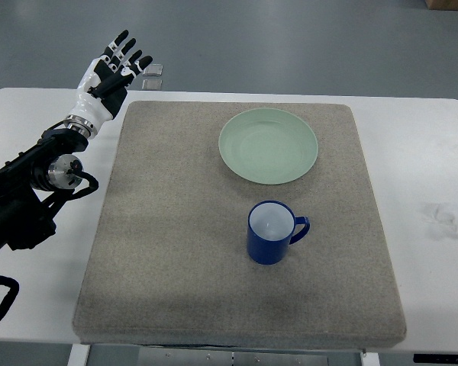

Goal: Place cup left of plate with left hand
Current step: 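Swing the raised left hand down and forward over the mat, then reach the left hand toward the blue mug beside the plate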

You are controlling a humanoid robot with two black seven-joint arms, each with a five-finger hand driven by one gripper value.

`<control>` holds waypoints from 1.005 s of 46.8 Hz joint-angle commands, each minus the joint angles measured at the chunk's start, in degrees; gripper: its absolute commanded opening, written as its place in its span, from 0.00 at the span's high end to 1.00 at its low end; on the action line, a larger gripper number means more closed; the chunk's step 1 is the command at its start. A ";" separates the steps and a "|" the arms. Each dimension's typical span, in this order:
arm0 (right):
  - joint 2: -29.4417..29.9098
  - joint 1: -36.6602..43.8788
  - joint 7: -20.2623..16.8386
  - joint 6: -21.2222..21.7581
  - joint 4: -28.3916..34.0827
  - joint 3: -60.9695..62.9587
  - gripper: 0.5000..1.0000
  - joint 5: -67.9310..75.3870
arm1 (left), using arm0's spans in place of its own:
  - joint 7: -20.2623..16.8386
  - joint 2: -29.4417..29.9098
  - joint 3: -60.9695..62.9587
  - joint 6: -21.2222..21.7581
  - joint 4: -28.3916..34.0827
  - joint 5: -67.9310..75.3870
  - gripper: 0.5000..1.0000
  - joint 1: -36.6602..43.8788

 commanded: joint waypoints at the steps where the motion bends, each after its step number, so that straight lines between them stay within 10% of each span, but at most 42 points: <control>1: 0.00 -0.01 -0.07 0.00 0.00 0.00 0.14 0.00 | -0.01 0.84 3.61 -2.08 -0.15 -0.02 0.00 -0.17; 25: 0.00 -0.01 0.01 0.00 0.00 0.00 0.14 0.00 | -0.01 7.96 10.12 -20.65 -5.77 10.87 0.01 -0.34; 47: 0.00 -0.01 0.01 0.00 0.00 0.00 0.14 0.00 | -0.01 9.63 11.70 -20.65 -14.65 24.76 0.00 -0.26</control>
